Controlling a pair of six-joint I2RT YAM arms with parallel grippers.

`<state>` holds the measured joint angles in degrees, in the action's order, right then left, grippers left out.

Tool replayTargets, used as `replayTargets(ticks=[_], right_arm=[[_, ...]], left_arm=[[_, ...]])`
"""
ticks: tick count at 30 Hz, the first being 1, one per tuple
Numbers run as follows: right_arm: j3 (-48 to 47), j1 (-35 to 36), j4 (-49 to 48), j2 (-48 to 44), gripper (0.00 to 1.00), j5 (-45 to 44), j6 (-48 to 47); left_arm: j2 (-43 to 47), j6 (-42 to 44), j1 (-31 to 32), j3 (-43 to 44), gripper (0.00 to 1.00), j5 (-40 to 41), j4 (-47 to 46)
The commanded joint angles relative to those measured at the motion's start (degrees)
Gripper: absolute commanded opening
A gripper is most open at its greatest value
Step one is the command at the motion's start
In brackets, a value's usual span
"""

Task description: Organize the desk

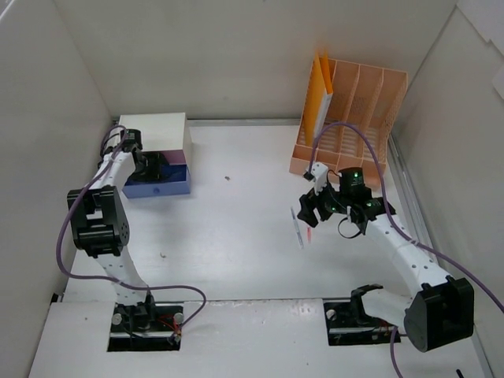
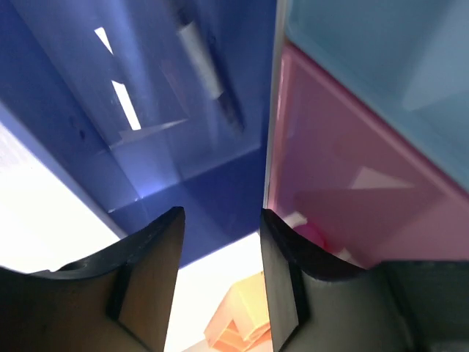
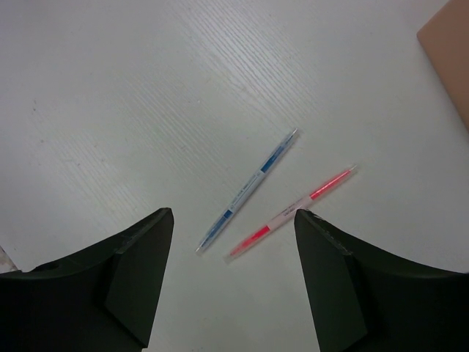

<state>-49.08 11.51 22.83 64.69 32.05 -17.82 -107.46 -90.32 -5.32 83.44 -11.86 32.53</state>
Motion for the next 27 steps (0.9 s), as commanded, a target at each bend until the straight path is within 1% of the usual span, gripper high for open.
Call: replayTargets(ticks=[1,3,4,5,6,7,8,9,10,11,12,13,14,15,16,17,18,19,20,21,22,24,25,27], right_arm=[[-0.14,-0.35,-2.00,-0.62,0.65,-0.50,-0.28],[-0.31,-0.35,-2.00,0.43,0.62,-1.20,0.15],[-0.40,-0.43,-1.91,1.05,0.56,-1.64,0.59],[-0.75,-0.43,-1.82,1.67,0.50,-2.34,2.08],[-1.02,-0.35,-1.82,3.50,0.43,-3.91,2.79],[-1.28,-0.26,-1.56,4.47,0.29,-5.06,3.32],[-1.80,-0.26,-1.04,6.75,0.23,-6.29,4.71],[-2.24,-0.17,-0.77,7.81,0.19,-8.56,4.99],[-2.68,-0.17,-0.86,8.78,0.16,-9.80,5.60],[-3.56,-0.17,-0.77,10.62,0.15,-11.38,7.09],[-4.00,-0.26,-0.60,11.77,0.16,-14.36,7.71],[-4.96,0.18,-0.33,12.56,0.21,-15.69,8.41],[-5.49,0.18,-0.16,14.66,0.25,-17.27,8.68],[-5.85,0.27,0.11,15.55,0.34,-19.64,8.94],[-6.63,0.27,0.11,16.43,0.37,-20.62,9.12],[-6.99,0.18,0.37,18.00,0.41,-21.58,9.38],[-7.34,0.36,0.46,18.80,0.46,-22.29,9.47],[-7.87,0.44,0.37,19.59,0.48,-22.82,9.56],[-8.40,0.45,0.29,21.25,0.49,-23.43,9.56],[-8.40,0.79,0.29,22.23,0.50,-23.87,9.56],[-9.01,0.88,0.29,23.20,0.50,-24.31,10.08],[-9.54,1.50,0.20,25.83,0.49,-24.41,10.53],[-10.15,1.24,0.28,27.58,0.49,-24.58,10.70],[-10.42,1.50,0.11,29.09,0.47,-24.85,10.44]], left_arm=[[4.71,1.28,-0.48,0.68,0.42,-3.08,-4.32],[5.94,1.99,-0.48,0.50,0.40,-3.87,-4.58],[6.73,2.60,-0.48,-0.46,0.36,-3.96,-5.11],[8.30,2.96,-0.48,-0.82,0.24,-4.75,-5.72],[9.19,3.66,-0.48,-1.17,0.16,-5.28,-5.81],[10.15,4.79,-0.48,-1.96,0.09,-5.89,-6.42],[11.47,9.07,-0.48,-2.31,0.00,-8.25,-8.52],[12.27,11.72,-0.48,-2.84,0.00,-10.88,-10.11],[12.97,14.62,-0.48,-5.45,0.00,-17.78,-13.95],[14.46,19.17,-0.48,-7.05,0.00,-20.98,-19.73],[15.43,21.05,0.30,-8.63,0.00,-23.97,-21.70],[18.31,23.15,0.83,-12.39,0.04,-26.61,-24.33],[19.99,28.40,2.06,-13.55,0.09,-26.29,-23.14],[21.75,31.67,2.77,-14.44,0.16,-25.16,-21.30],[23.42,34.57,3.47,-15.31,0.32,-23.06,-19.37],[26.57,37.30,4.17,-15.50,0.39,-21.99,-14.91],[27.91,41.50,5.66,-16.54,0.44,-21.20,-13.56],[31.05,42.94,6.20,-17.95,0.56,-21.45,-13.03],[34.65,44.60,6.98,-20.74,0.76,-22.41,-13.37],[34.69,44.88,6.99,-22.34,0.76,-22.42,-13.98],[38.51,45.23,7.69,-23.92,0.79,-22.86,-14.69],[42.05,45.33,7.70,-27.69,0.80,-22.60,-15.75],[45.29,45.06,8.22,-29.02,0.80,-21.90,-15.75],[48.65,44.19,8.22,-32.96,0.80,-21.63,-16.10]])
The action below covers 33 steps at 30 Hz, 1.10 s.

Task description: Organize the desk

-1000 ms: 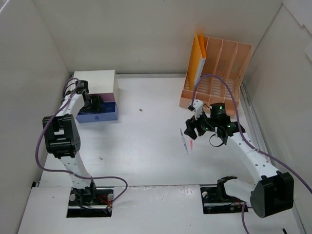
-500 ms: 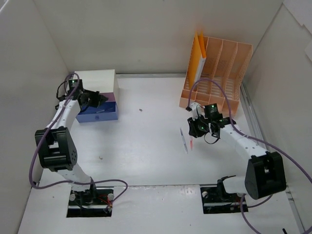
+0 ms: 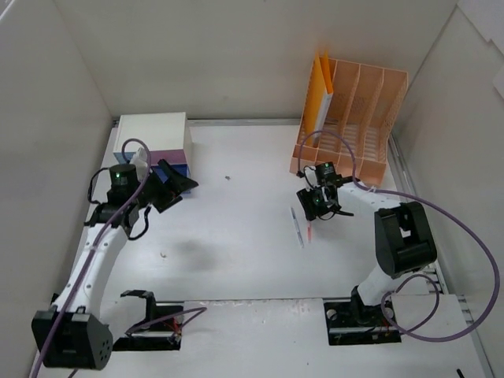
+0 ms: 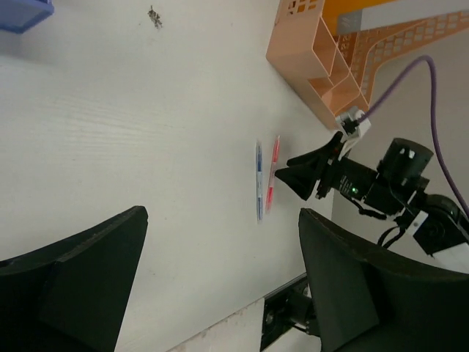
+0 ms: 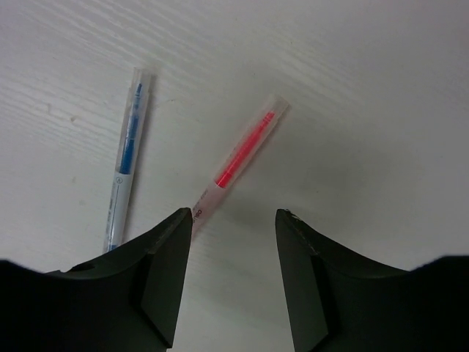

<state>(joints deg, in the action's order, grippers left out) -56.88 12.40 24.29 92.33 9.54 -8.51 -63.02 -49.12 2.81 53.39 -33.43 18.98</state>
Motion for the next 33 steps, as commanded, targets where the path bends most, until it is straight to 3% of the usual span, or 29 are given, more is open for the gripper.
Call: replayTargets(ticks=[1,7,11,15,16,20,21,26,29,33], right_arm=[[-2.79,0.60,-1.79,2.14,0.45,-2.59,1.13],[-2.97,1.92,-2.58,5.83,0.34,-6.28,1.13],[-2.53,1.84,-2.67,6.01,0.18,-6.90,0.69],[-2.88,1.84,-2.41,5.84,0.07,-5.50,-1.58],[-3.32,1.57,-2.41,5.23,0.00,-3.67,-2.46],[-9.02,1.39,1.09,2.33,0.00,6.70,-11.41],[-13.04,2.00,4.50,1.54,0.00,8.55,-17.18],[-27.02,9.98,12.18,1.27,0.00,18.58,-34.26],[-35.44,17.00,12.18,4.51,0.00,20.86,-36.92],[-50.22,25.20,11.04,15.81,0.00,21.40,-34.21]], left_arm=[[7.53,1.59,0.09,-4.59,0.80,0.38,-3.07],[18.00,-1.06,0.09,-12.42,0.80,2.92,-0.80],[21.89,-1.50,0.09,-15.67,0.80,3.46,1.49],[24.78,-2.11,0.09,-18.57,0.81,2.76,2.99],[25.31,-2.29,0.09,-19.19,0.81,2.76,3.42],[29.18,-3.43,0.09,-23.22,0.81,2.75,6.06],[30.32,-3.70,0.09,-23.85,0.81,2.76,6.94],[34.45,-5.54,0.09,-27.98,0.81,3.28,7.74],[36.56,-6.77,0.09,-29.30,0.81,4.16,8.87],[40.16,-8.00,0.09,-30.27,0.81,4.60,12.37]])
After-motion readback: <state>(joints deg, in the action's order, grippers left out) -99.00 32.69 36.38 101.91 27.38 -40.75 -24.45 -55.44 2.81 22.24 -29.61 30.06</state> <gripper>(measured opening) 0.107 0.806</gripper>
